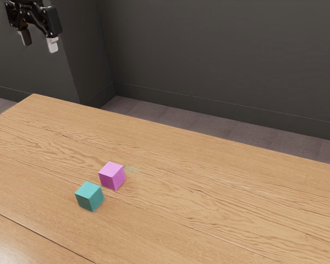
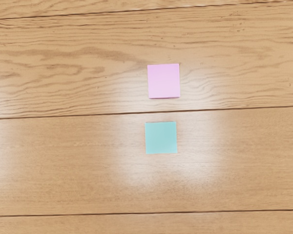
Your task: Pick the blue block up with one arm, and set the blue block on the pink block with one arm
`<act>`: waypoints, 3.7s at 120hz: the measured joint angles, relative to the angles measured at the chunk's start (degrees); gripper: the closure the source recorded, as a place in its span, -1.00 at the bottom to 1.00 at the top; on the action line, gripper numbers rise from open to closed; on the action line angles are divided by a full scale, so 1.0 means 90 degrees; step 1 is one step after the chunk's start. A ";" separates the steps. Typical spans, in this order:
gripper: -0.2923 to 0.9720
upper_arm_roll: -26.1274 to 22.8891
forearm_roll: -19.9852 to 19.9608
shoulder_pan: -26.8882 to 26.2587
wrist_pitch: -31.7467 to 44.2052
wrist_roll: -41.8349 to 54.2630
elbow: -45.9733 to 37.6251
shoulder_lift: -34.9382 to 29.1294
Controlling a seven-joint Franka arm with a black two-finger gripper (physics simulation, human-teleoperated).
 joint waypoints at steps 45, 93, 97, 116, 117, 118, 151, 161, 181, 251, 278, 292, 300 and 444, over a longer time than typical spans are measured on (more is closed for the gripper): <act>-0.54 -0.0025 0.0436 -0.0370 0.0527 0.0344 -0.1502 -0.0550; -0.54 -0.0069 0.0725 -0.0406 0.2573 0.0439 -0.5165 -0.1615; -0.54 -0.0065 0.0728 -0.0405 0.2724 0.0437 -0.5341 -0.1617; -0.54 -0.0017 0.0748 -0.0347 0.3553 0.0385 -0.6315 -0.1626; -0.54 -0.0014 0.0751 -0.0332 0.3596 0.0380 -0.6356 -0.1626; -0.54 -0.0011 0.0754 -0.0316 0.3637 0.0375 -0.6392 -0.1626; -0.54 0.0217 0.0718 -0.0183 0.4761 -0.0029 -0.7126 -0.1259; -0.54 0.0282 0.0700 -0.0169 0.4986 -0.0203 -0.7159 -0.1002; -0.54 0.0379 0.0718 -0.0261 0.5568 -0.0360 -0.7397 -0.0379; -0.54 0.0417 0.0131 -0.0404 0.6782 -0.0595 -0.7352 0.0554; -0.54 0.0413 -0.0066 -0.0400 0.7013 -0.0647 -0.7361 0.0823; -0.54 0.0406 -0.0165 -0.0413 0.7128 -0.0673 -0.7363 0.1033; -0.54 0.0404 -0.0216 -0.0460 0.7178 -0.0687 -0.7363 0.1161; -0.09 0.0426 -0.0221 -0.0860 0.6553 -0.0724 -0.5874 0.0925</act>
